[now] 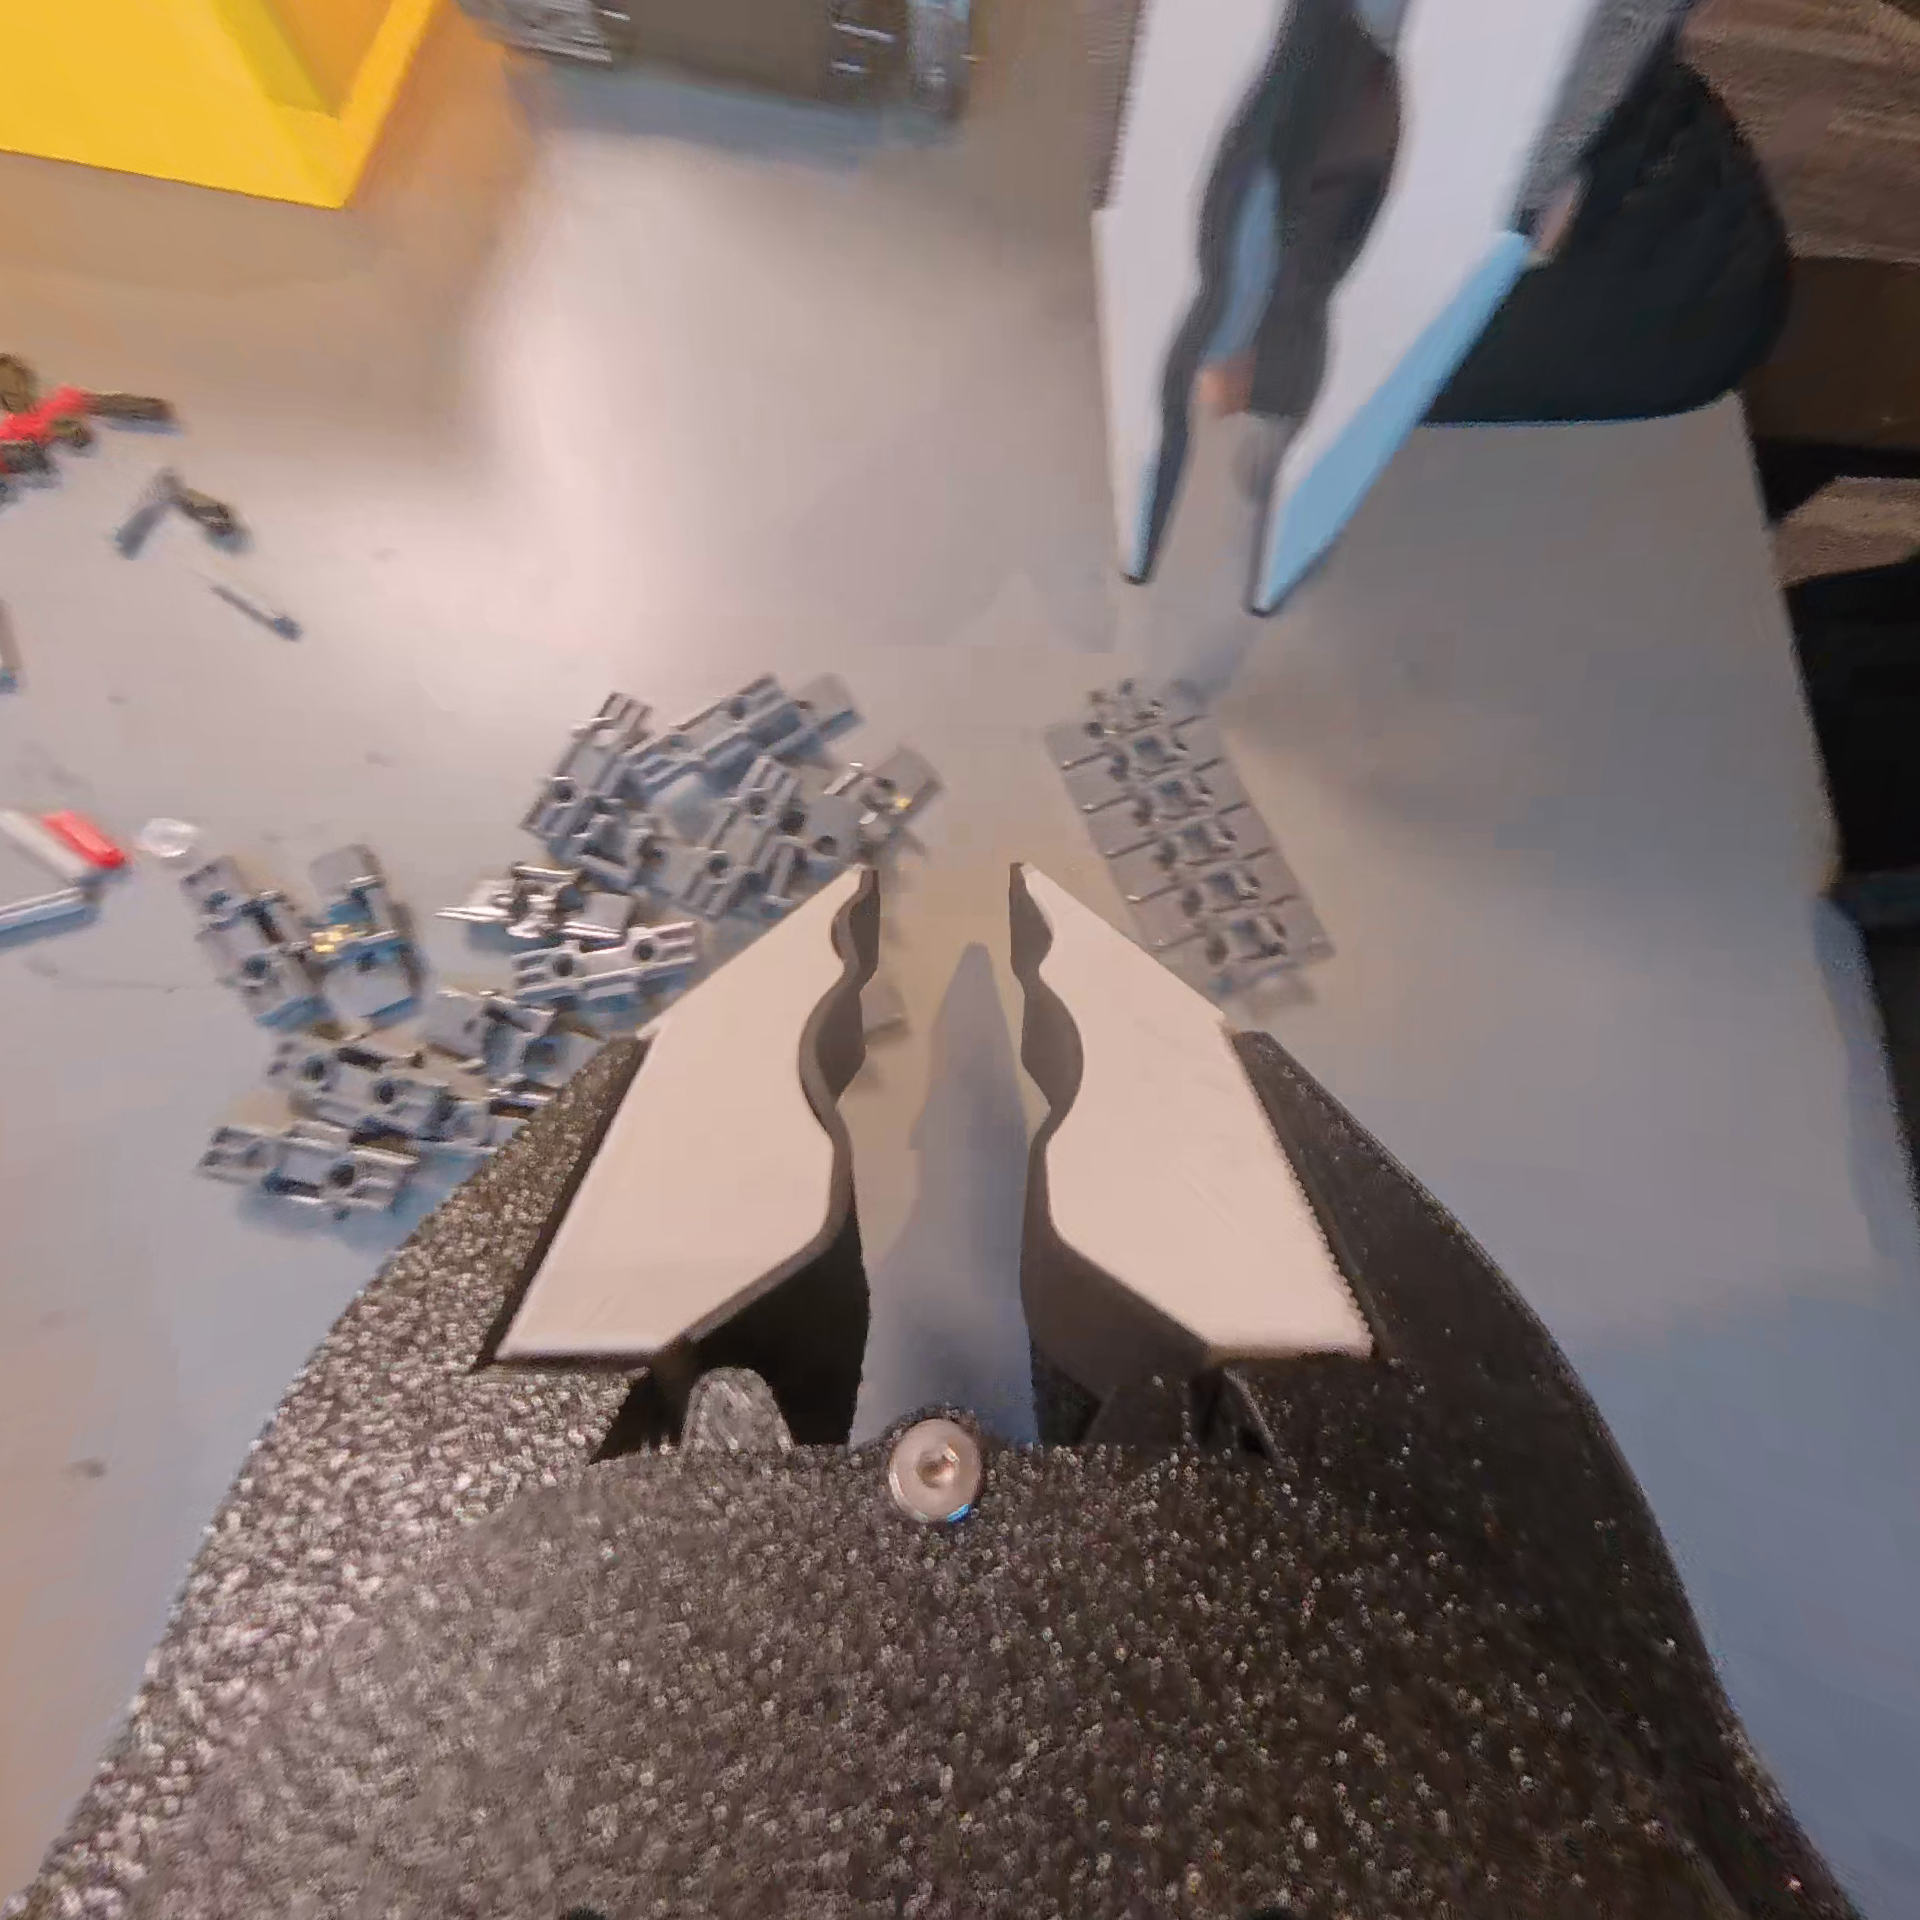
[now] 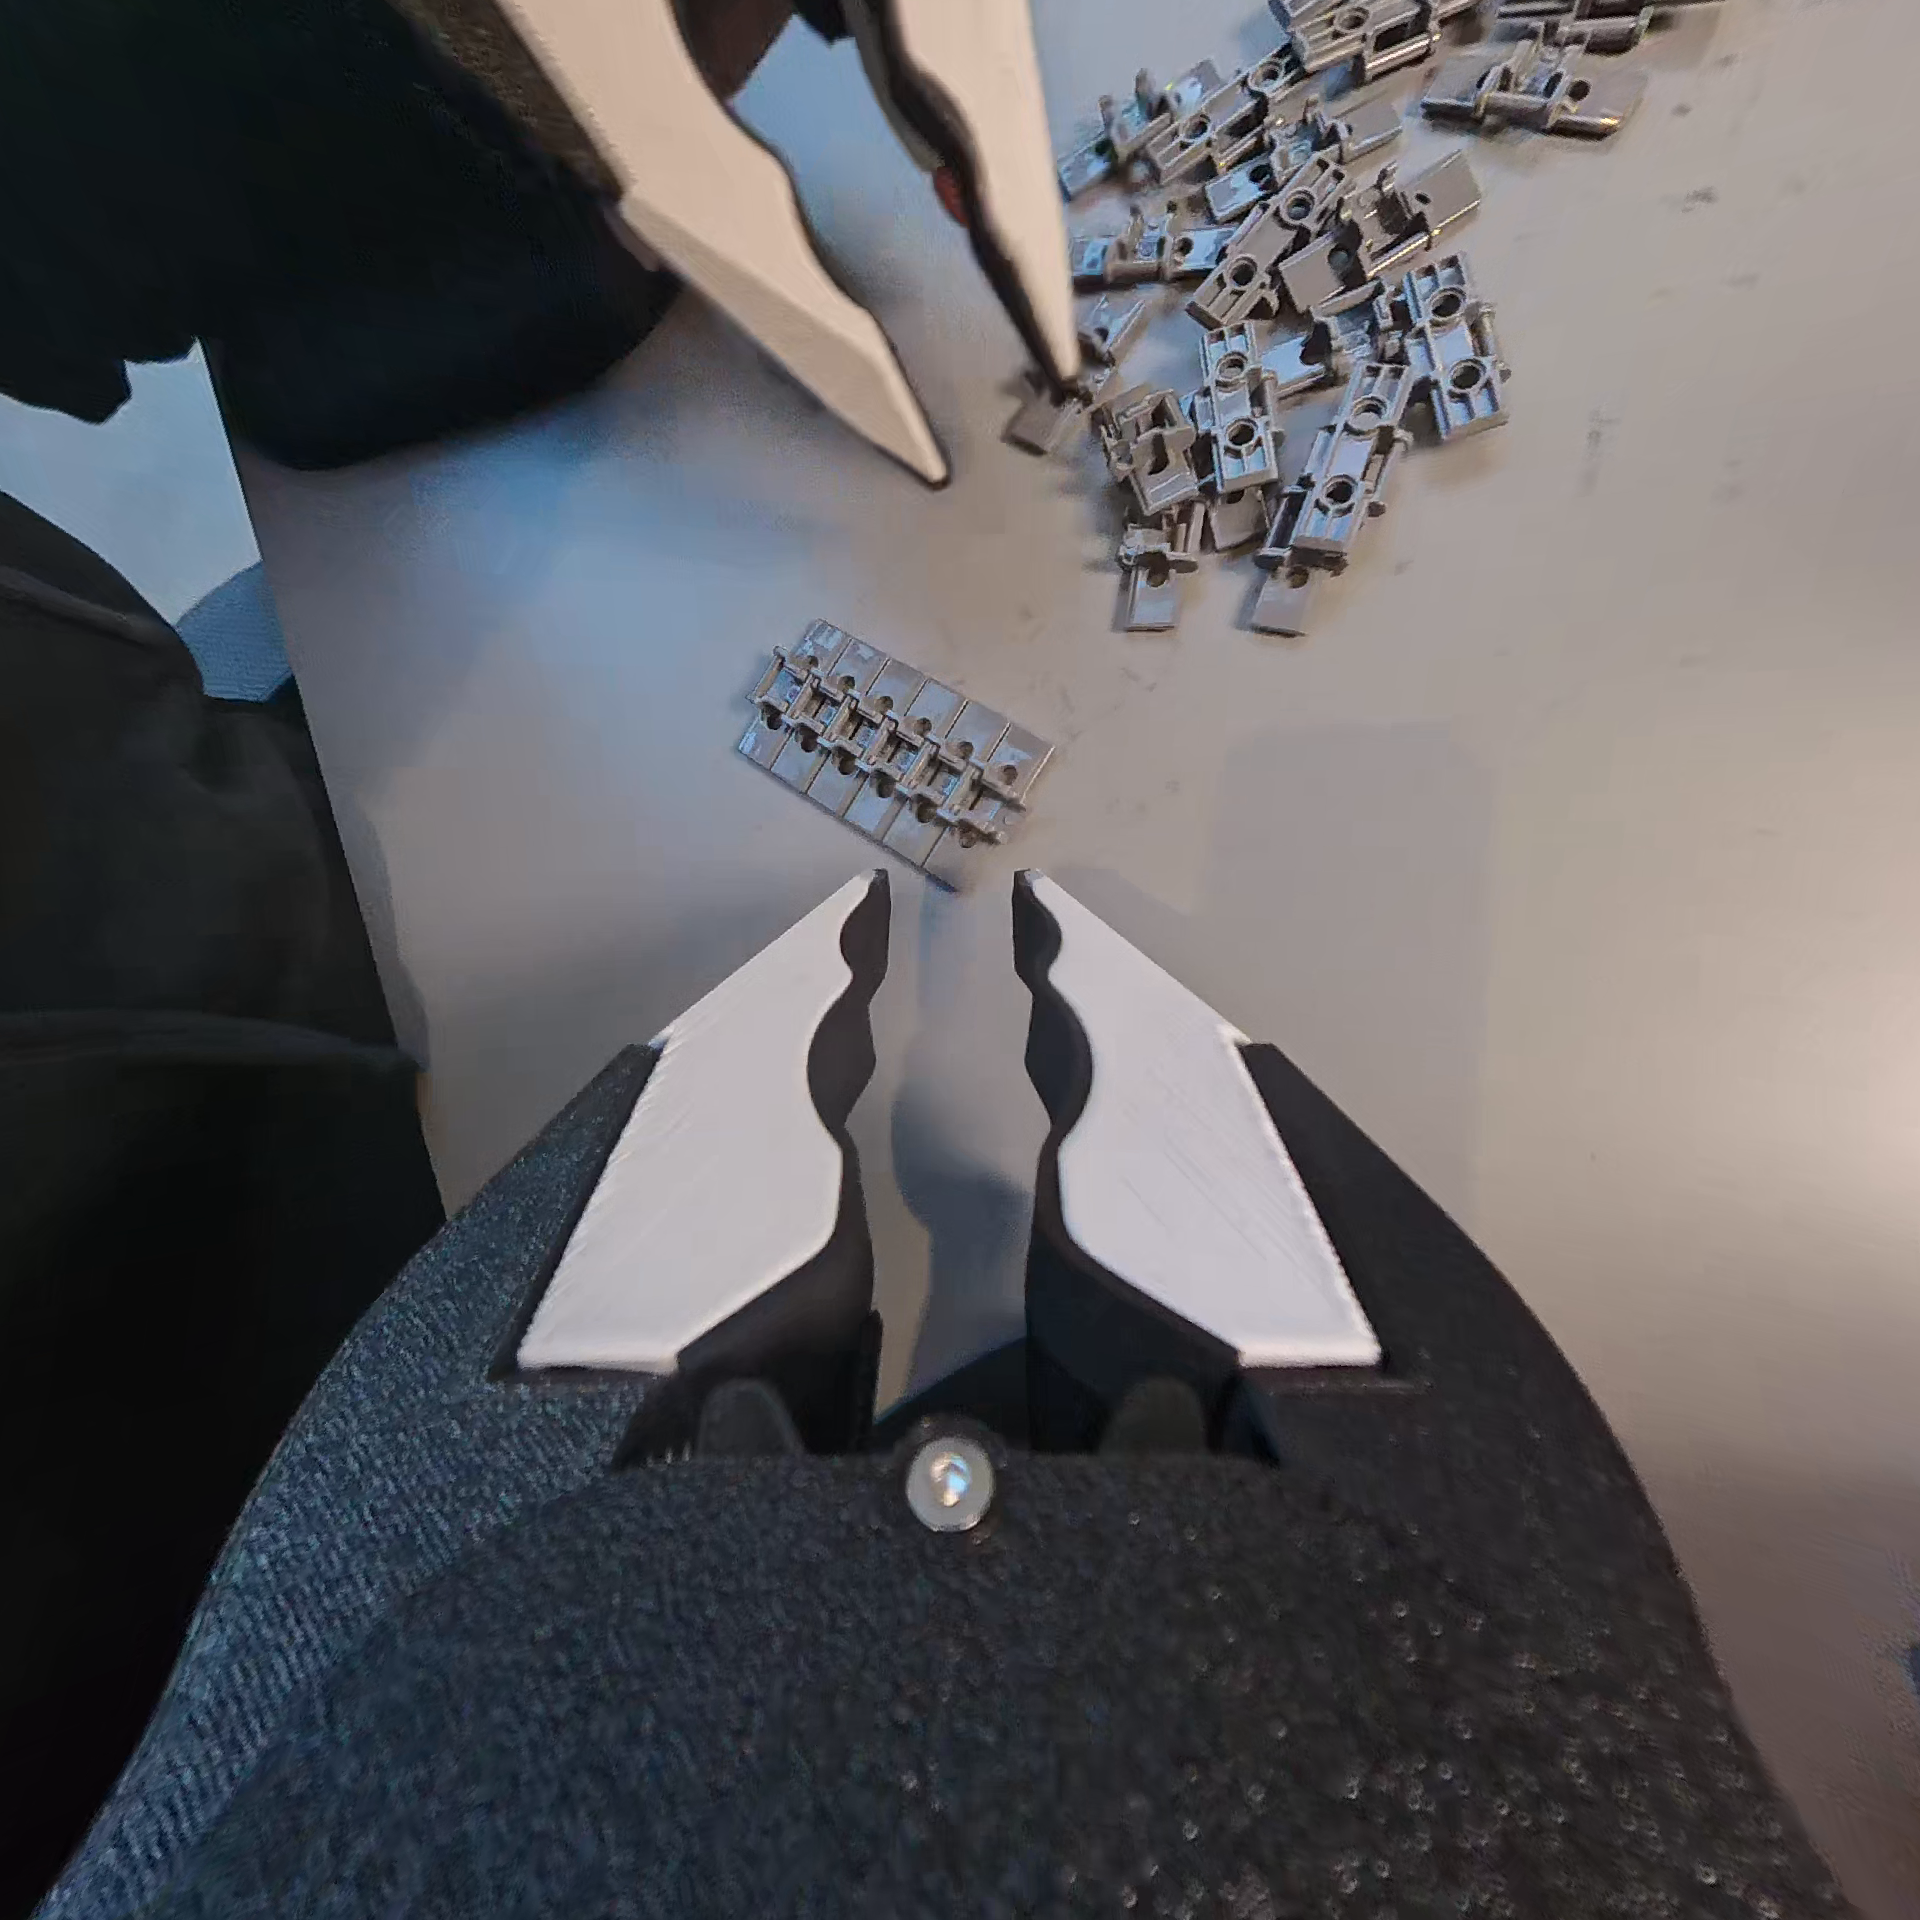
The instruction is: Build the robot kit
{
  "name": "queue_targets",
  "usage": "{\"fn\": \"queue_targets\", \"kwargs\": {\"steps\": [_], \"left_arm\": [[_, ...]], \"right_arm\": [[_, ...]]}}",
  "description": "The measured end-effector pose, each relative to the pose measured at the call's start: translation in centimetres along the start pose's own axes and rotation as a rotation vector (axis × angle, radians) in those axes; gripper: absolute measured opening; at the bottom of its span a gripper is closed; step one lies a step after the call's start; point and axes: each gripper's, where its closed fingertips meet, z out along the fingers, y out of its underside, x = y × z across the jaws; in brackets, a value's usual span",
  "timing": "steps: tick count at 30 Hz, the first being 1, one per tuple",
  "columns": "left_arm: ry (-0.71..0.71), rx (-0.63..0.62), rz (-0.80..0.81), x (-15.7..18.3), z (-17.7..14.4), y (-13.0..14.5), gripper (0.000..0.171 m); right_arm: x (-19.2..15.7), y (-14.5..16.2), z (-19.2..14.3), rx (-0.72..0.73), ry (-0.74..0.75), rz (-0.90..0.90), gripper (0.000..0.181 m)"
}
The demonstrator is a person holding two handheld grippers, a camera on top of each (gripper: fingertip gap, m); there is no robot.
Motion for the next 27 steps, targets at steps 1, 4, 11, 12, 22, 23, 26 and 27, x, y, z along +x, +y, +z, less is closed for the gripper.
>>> {"fn": "queue_targets", "kwargs": {"steps": [1, 4, 11, 12, 22, 23, 26, 27], "left_arm": [[-0.041, -0.001, 0.012, -0.9, 0.3, 0.1, 0.024], [-0.105, -0.046, 0.064, -2.0, 1.2, 0.7, 0.024], [-0.208, -0.122, 0.187, -2.9, 2.0, 1.4, 0.01], [-0.215, -0.122, 0.195, -2.9, 1.8, 1.4, 0.009], [-0.194, 0.288, 0.286, 1.0, -1.9, -5.3, 0.009], [-0.227, 0.298, 0.32, 1.1, -2.0, -5.5, 0.009], [-0.319, 0.29, 0.414, 1.4, -2.0, -5.8, 0.01], [-0.348, 0.291, 0.447, 1.5, -2.0, -6.0, 0.009]], "right_arm": [[-0.2, 0.0, 0.0, 0.016, -0.003, 0.003, 0.024], [-0.4, -0.1, -0.1, 0.061, -0.015, 0.016, 0.023], [-0.6, -1.3, -0.2, 0.124, -0.03, 0.0, 0.021], [-0.6, -1.6, -0.3, 0.141, -0.029, -0.004, 0.02], [-1.1, -7.6, -1.2, 0.448, 0.131, -0.217, 0.02], [-1.2, -7.7, -1.2, 0.453, 0.128, -0.217, 0.021], [-1.6, -8.1, -1.4, 0.475, 0.048, -0.113, 0.026], [-1.7, -8.3, -1.5, 0.488, 0.027, -0.071, 0.026]]}}
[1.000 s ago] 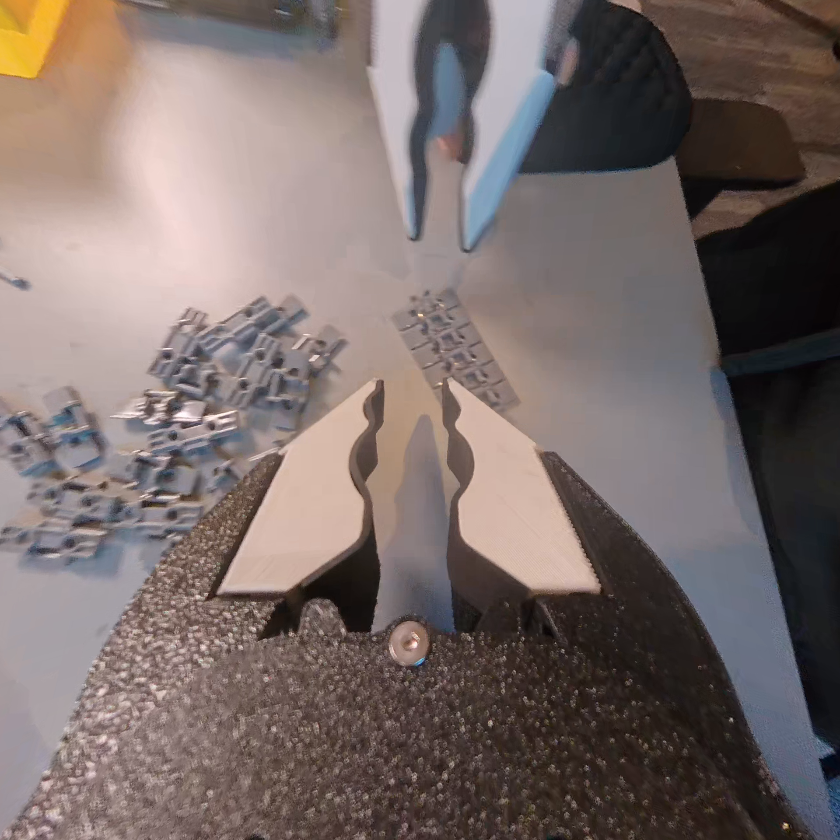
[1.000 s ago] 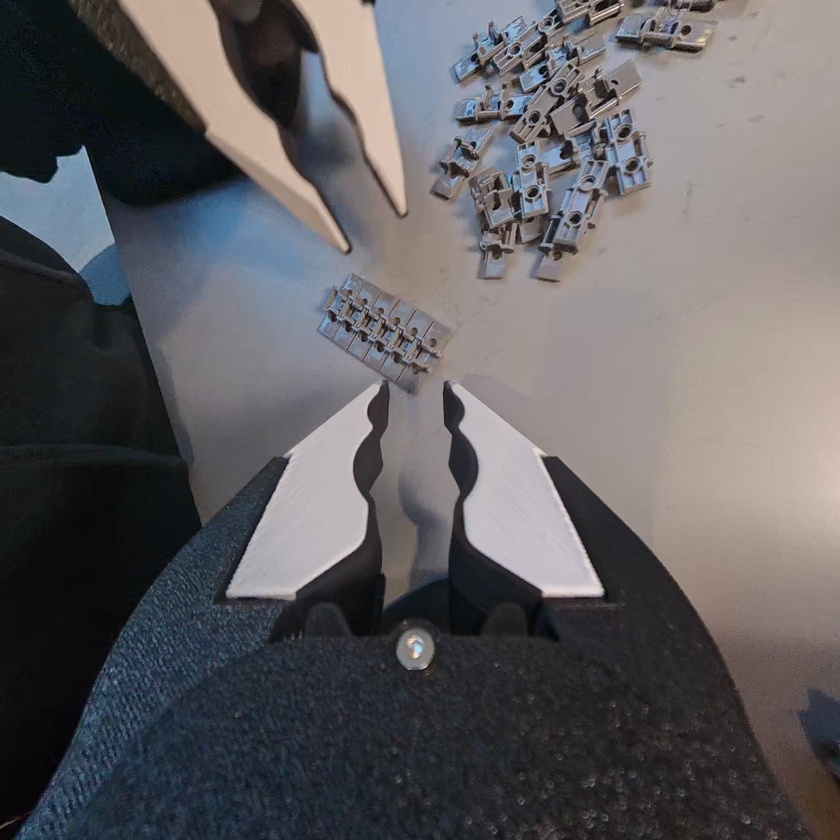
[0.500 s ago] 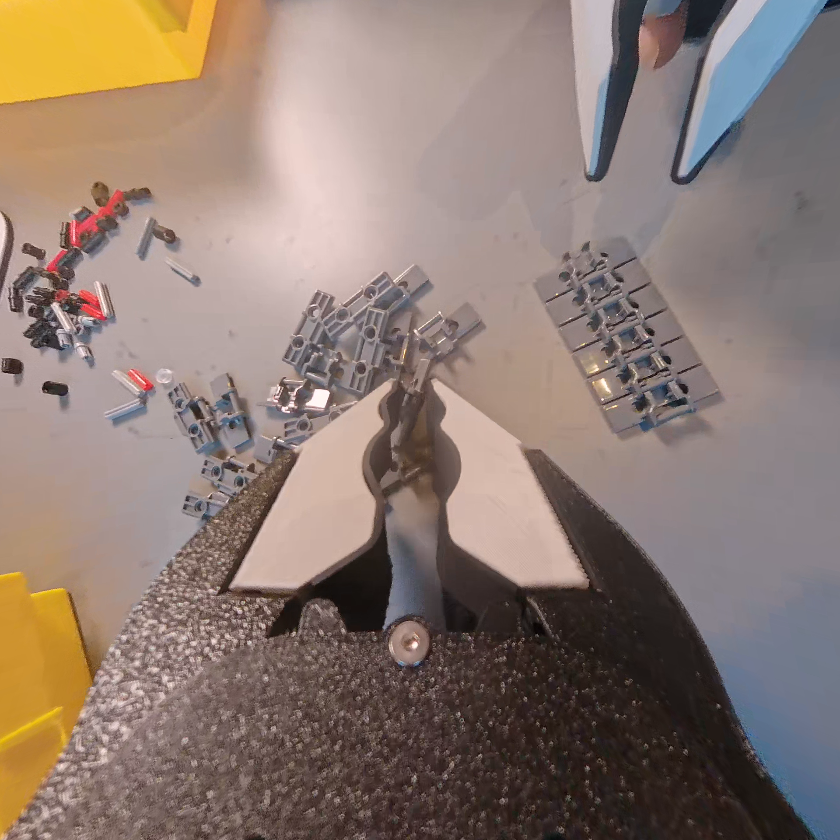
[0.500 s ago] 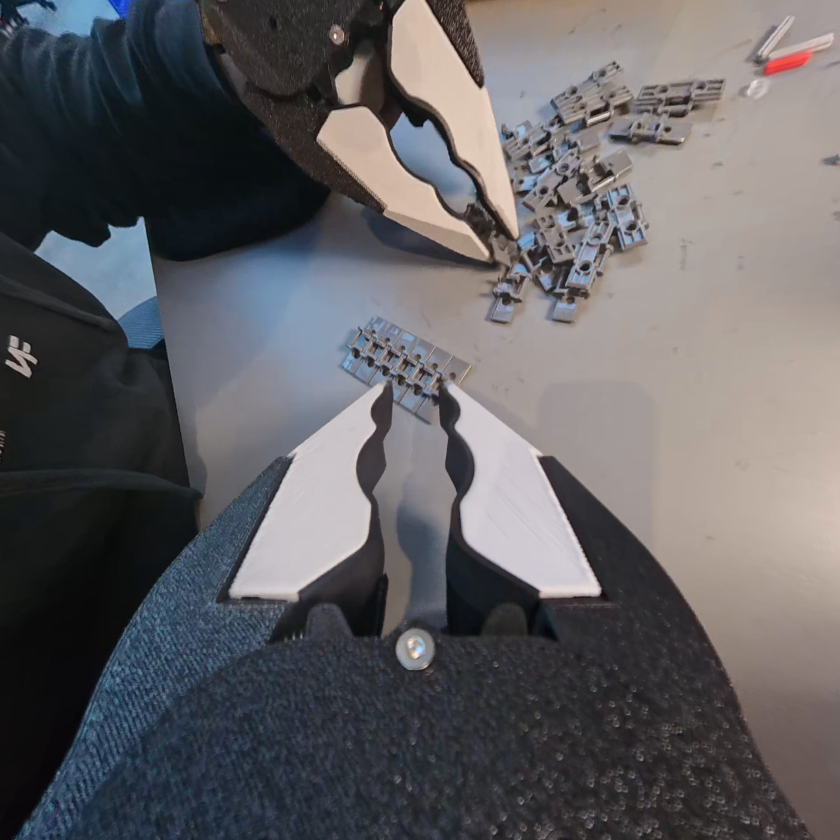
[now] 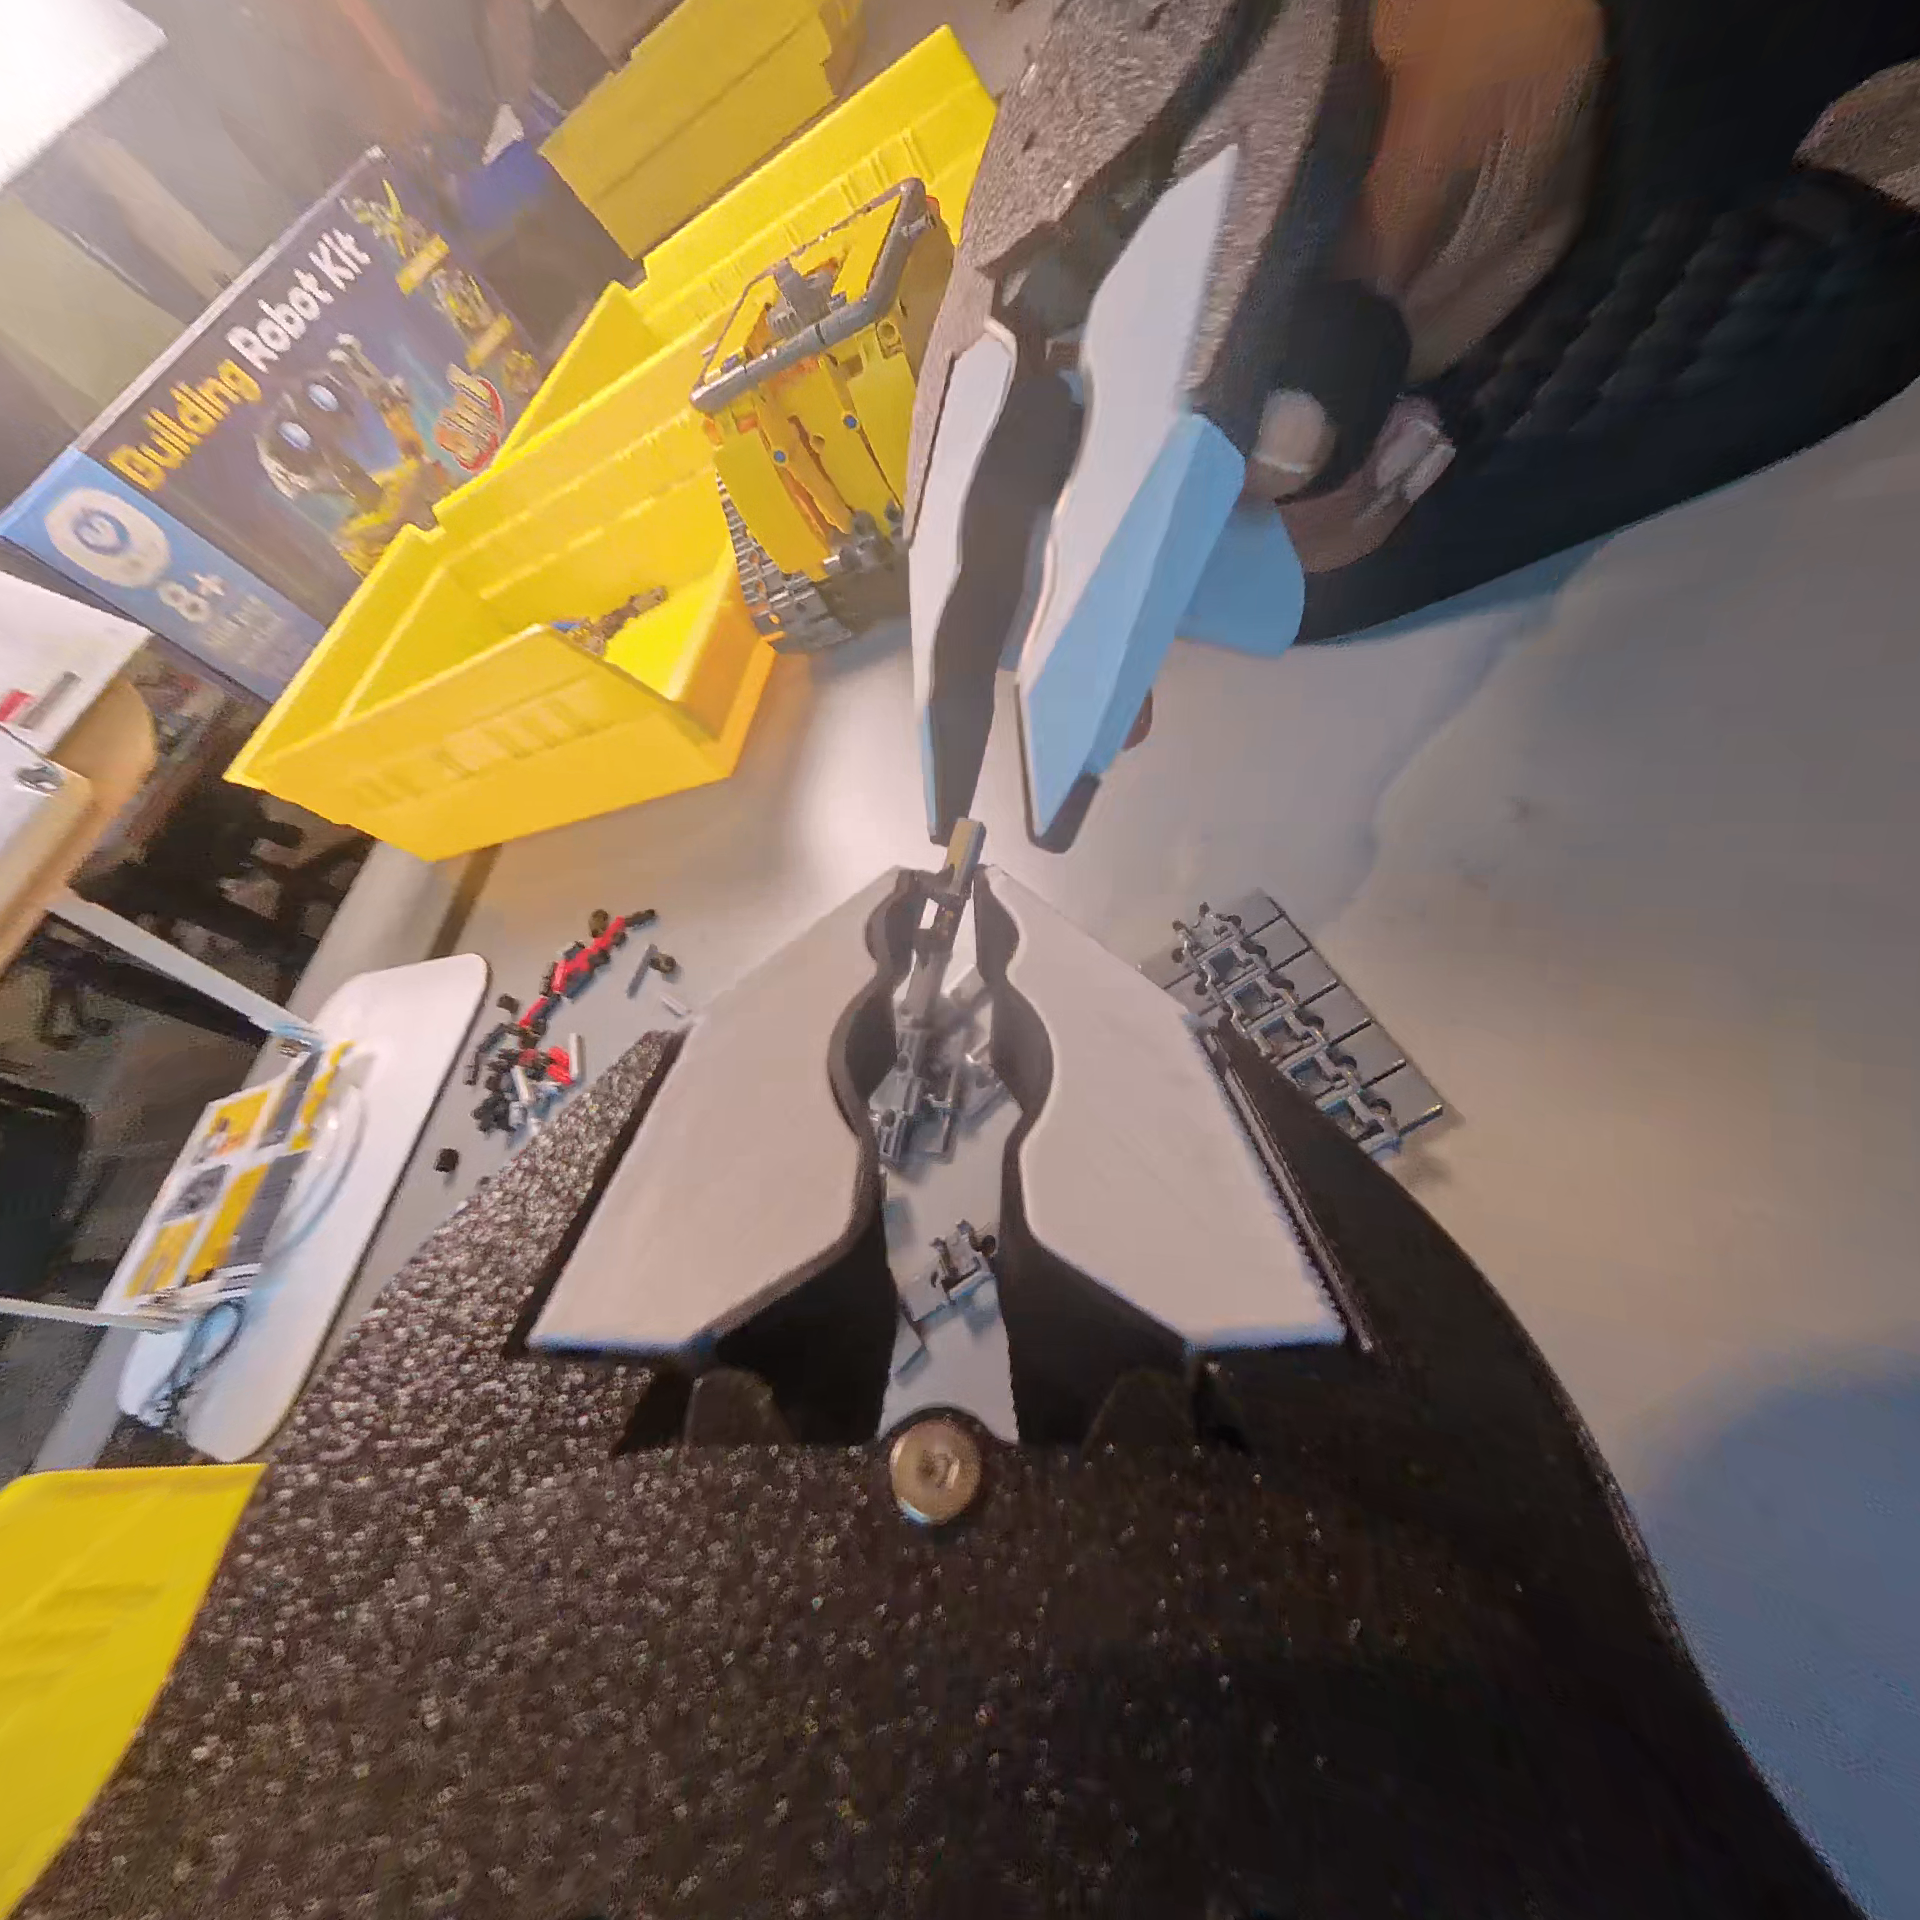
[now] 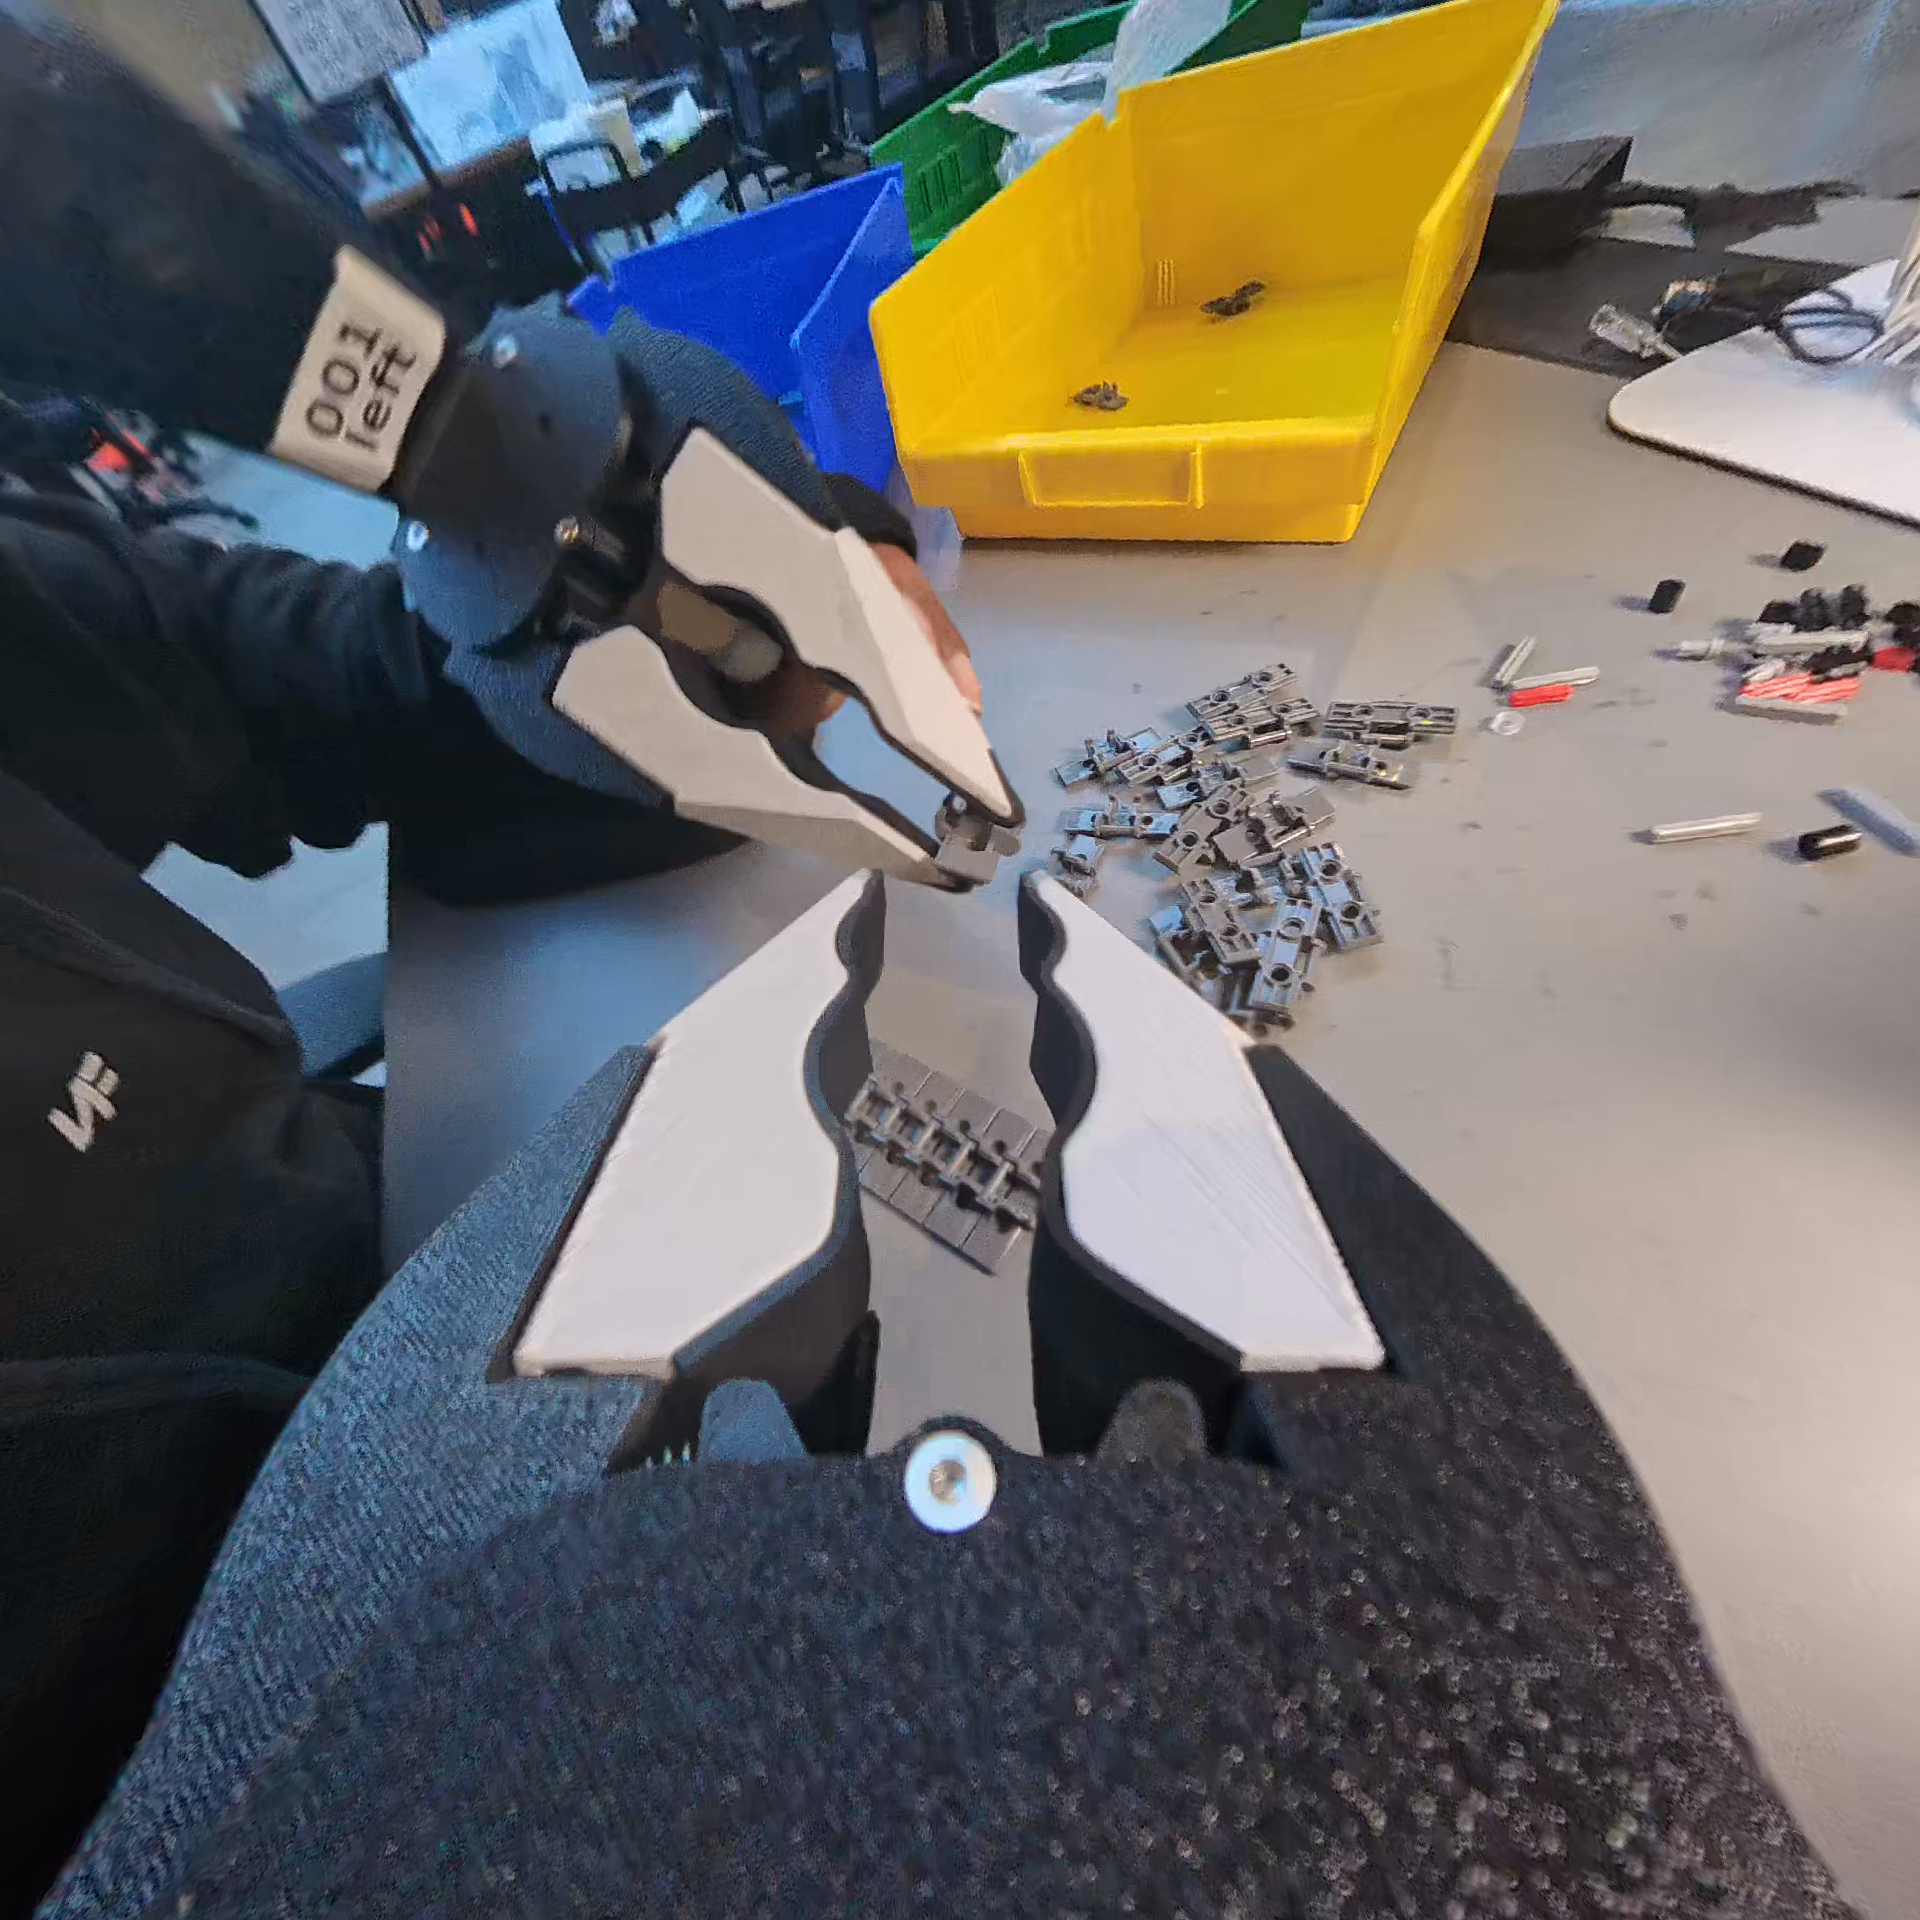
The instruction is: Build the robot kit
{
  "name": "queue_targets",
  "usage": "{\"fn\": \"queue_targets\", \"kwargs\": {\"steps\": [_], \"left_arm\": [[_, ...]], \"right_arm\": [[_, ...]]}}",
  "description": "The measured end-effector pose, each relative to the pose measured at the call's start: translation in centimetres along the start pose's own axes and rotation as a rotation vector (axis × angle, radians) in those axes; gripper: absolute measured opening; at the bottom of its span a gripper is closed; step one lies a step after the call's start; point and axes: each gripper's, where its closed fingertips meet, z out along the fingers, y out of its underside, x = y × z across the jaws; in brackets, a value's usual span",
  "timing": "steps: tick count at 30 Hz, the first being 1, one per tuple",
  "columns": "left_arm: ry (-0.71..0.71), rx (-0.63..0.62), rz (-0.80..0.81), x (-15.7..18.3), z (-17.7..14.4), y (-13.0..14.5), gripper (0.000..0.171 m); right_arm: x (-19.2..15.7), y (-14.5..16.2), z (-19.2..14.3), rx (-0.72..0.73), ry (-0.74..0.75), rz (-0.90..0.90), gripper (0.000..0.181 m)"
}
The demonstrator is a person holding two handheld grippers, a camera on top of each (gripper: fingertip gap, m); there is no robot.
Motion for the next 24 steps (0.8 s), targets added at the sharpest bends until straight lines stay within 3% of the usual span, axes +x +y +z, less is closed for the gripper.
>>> {"fn": "queue_targets", "kwargs": {"steps": [4, 8, 11, 14, 17, 21, 24], "left_arm": [[-0.077, -0.013, 0.11, 0.0, 0.1, -0.5, 0.01], [-0.086, -0.005, 0.127, 0.0, -0.1, -0.7, 0.009], [0.083, 0.08, -0.063, 1.1, -0.8, -1.4, 0.024], [0.301, 0.177, -0.41, 1.1, -1.8, -2.3, 0.025], [0.556, 0.218, -0.636, 2.4, -2.6, -3.4, 0.023], [0.773, 0.206, -0.708, 5.4, -3.1, -4.3, 0.019], [0.813, 0.212, -0.7, 6.3, -3.4, -4.6, 0.006]], "right_arm": [[0.1, -0.3, 0.0, 0.025, -0.031, 0.084, 0.013], [-0.2, -0.4, -0.2, 0.027, -0.083, 0.083, 0.012], [-0.6, 0.0, -1.4, -0.042, -0.169, -0.07, 0.011], [-1.9, 0.4, -3.2, -0.153, -0.307, -0.237, 0.011], [-4.2, 0.7, -4.1, -0.261, -0.435, -0.376, 0.011], [-6.0, 0.4, -4.1, -0.335, -0.53, -0.482, 0.011], [-6.4, 0.0, -3.9, -0.348, -0.554, -0.519, 0.011]]}}
